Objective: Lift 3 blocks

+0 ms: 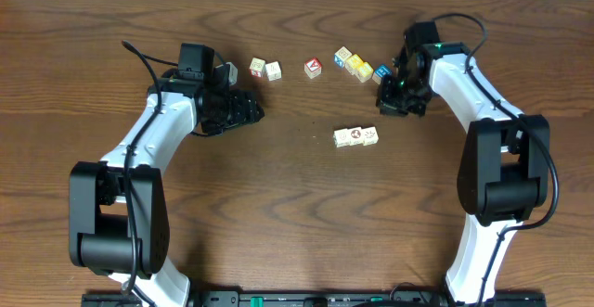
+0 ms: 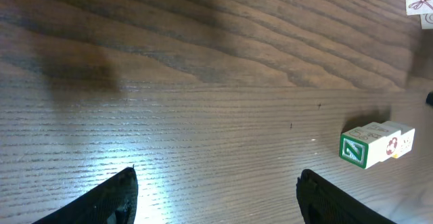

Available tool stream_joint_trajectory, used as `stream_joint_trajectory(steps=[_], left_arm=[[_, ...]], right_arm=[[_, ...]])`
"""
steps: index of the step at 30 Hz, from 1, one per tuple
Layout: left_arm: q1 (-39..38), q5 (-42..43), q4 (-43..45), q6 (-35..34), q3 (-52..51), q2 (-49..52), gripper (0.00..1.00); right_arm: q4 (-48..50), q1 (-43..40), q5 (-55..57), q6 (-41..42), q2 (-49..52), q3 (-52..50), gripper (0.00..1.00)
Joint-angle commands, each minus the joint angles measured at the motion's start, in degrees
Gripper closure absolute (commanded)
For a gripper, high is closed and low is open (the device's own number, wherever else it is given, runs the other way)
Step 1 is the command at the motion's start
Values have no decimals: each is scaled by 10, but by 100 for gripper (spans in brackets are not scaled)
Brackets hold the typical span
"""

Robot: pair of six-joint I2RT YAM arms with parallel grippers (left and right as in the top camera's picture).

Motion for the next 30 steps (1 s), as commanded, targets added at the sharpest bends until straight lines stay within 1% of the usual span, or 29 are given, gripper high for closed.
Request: stream_joint_trajectory(steps=[1, 6, 12, 15, 22, 30], left_arm=[[0, -3, 1, 5, 9, -1, 25], [0, -3, 0, 5, 9, -1, 25], [0, -3, 0, 5, 9, -1, 25], [0, -3, 0, 5, 9, -1, 24], [0, -3, 0, 5, 9, -1, 24], [0, -3, -6, 5, 9, -1, 25]], right_arm=[[16, 26, 3, -24, -8, 8, 99], [54, 76, 6, -47, -8, 8, 99], [59, 134, 84, -50, -8, 8, 99], [57, 152, 90, -50, -8, 8, 99], [38, 173, 100, -49, -8, 7, 99], [33, 177, 100, -48, -8, -11, 99]])
